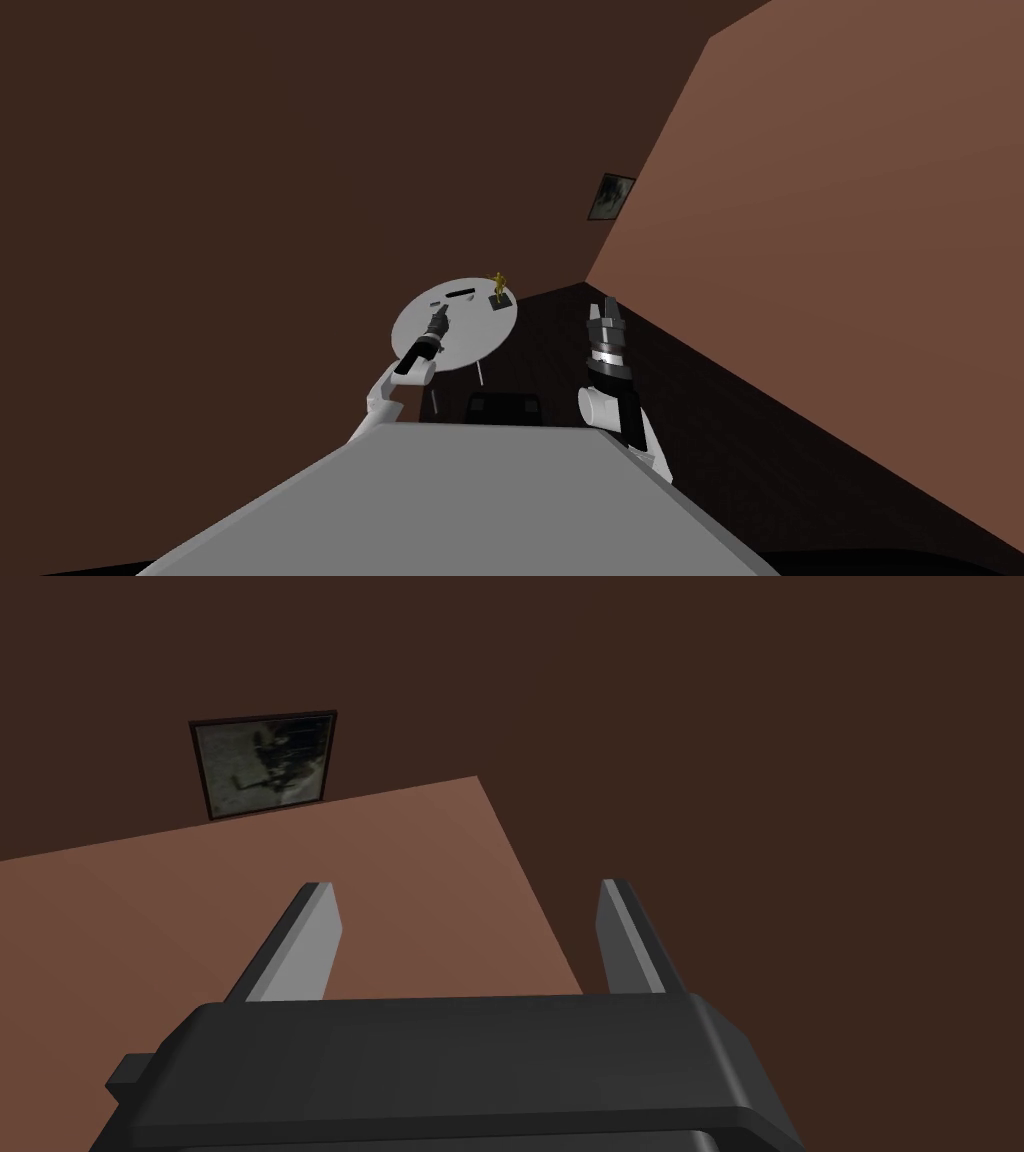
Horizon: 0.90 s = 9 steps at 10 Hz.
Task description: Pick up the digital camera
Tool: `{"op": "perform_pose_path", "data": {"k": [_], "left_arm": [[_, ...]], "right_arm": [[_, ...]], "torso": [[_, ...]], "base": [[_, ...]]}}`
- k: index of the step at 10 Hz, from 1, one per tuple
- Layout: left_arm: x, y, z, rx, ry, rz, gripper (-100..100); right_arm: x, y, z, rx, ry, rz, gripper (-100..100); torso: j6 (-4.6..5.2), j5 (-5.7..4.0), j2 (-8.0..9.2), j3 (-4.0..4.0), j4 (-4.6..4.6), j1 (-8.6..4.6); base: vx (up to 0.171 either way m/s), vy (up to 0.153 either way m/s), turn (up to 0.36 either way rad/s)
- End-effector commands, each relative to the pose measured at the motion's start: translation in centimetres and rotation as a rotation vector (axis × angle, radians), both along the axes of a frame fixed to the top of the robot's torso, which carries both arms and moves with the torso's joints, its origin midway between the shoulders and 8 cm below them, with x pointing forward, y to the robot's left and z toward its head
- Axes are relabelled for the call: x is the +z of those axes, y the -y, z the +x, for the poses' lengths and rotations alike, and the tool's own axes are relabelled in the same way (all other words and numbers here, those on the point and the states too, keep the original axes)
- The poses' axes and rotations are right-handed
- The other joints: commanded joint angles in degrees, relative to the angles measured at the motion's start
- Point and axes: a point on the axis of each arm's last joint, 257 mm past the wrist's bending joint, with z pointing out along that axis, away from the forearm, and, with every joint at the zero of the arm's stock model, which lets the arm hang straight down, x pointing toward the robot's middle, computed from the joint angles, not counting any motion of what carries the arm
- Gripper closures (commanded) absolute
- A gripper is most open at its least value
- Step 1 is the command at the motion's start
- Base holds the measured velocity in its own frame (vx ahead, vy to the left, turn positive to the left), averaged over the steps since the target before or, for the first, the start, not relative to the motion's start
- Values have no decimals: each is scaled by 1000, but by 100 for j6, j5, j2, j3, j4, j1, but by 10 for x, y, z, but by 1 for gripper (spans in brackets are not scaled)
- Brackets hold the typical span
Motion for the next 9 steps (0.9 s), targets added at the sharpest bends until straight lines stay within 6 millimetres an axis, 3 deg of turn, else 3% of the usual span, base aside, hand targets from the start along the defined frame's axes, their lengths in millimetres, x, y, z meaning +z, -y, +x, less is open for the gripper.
{"op": "perform_pose_path", "data": {"k": [1,3,4,5,8,9], "left_arm": [[-22,-4,-2,9,-55,-2,-100],[-48,-11,-1,18,-126,-2,-100],[-71,-18,-1,28,-190,-2,-100],[-74,-19,-2,29,-196,-2,-100],[-117,-36,-6,54,-323,2,-100],[-122,-37,-9,57,-334,2,-100]], "right_arm": [[0,0,0,0,0,0,0],[0,0,0,0,0,0,0],[0,0,0,0,0,0,0],[0,0,0,0,0,0,0],[0,0,0,0,0,0,0],[0,0,0,0,0,0,0]], "torso": [[0,0,0,0,0,0],[-1,0,2,1,0,-1],[-2,0,1,0,0,-3],[-1,-1,1,1,0,-3],[-4,0,2,1,0,-2],[-1,-1,1,1,0,-2]], "base": [[-11,21,-53],[-14,18,-64],[-12,18,-94],[-12,19,-45],[-15,19,-68],[-13,17,-49]]}}
